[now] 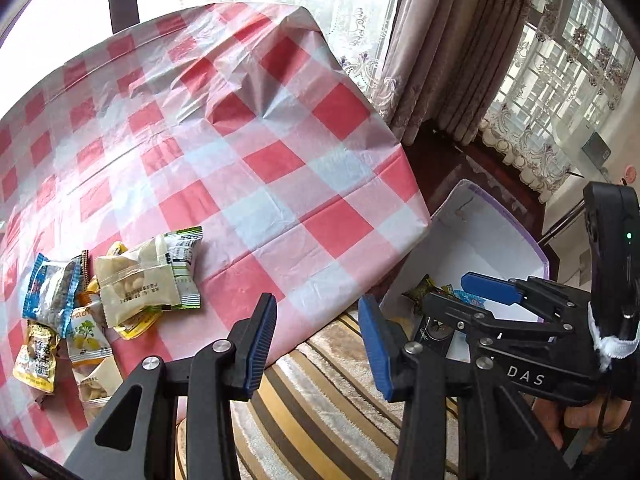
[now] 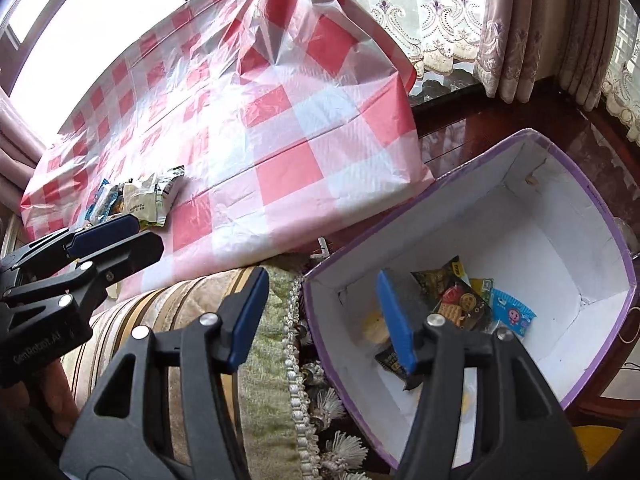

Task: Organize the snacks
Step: 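Move both open tools back over the remaining snack pile, then grasp the blue pig-printed seed bag with the left tool while the right tool grasps the clear cookie bag, then carry both bags over the white box and open both tools to release them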

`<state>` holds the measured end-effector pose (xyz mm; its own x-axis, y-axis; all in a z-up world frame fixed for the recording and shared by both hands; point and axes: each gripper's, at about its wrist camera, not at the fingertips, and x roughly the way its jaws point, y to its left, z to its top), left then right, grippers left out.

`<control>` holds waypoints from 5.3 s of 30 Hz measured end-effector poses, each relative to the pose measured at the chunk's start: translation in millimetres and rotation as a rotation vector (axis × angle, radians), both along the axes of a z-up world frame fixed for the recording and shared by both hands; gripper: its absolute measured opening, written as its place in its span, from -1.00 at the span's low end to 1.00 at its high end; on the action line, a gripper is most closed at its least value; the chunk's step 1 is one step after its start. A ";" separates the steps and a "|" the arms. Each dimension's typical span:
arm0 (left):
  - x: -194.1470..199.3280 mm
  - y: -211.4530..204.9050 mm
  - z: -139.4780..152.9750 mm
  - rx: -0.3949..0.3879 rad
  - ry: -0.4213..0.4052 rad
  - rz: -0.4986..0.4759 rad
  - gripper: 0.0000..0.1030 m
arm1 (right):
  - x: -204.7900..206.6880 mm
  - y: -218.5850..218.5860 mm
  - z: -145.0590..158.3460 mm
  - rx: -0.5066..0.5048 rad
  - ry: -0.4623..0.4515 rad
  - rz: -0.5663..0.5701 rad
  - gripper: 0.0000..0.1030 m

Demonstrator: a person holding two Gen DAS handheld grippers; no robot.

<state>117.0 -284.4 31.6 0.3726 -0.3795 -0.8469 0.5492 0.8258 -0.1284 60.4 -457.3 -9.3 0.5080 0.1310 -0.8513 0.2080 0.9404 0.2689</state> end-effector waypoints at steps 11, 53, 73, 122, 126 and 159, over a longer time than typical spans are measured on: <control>19.2 122.3 0.1 -0.148 0.025 0.301 -0.15 | 27.2 65.7 16.7 -0.113 -0.042 0.161 0.36; 85.5 239.6 -27.2 -0.252 0.134 0.487 0.19 | 157.0 222.9 -10.0 -0.456 -0.121 0.932 0.73; 161.3 216.0 -50.6 -0.196 0.245 0.519 0.30 | 175.7 214.9 -25.5 -0.221 -0.073 0.921 0.54; 141.6 158.0 -30.7 0.139 -0.040 0.370 0.27 | 148.8 171.0 -3.4 -0.161 -0.186 0.650 0.02; 129.9 147.1 -19.9 0.125 -0.058 0.339 0.27 | 137.0 152.8 7.1 -0.138 -0.207 0.585 0.02; -21.3 -144.0 -37.1 0.181 0.048 -0.325 0.27 | -36.1 -111.7 -40.4 0.087 -0.074 -0.216 0.02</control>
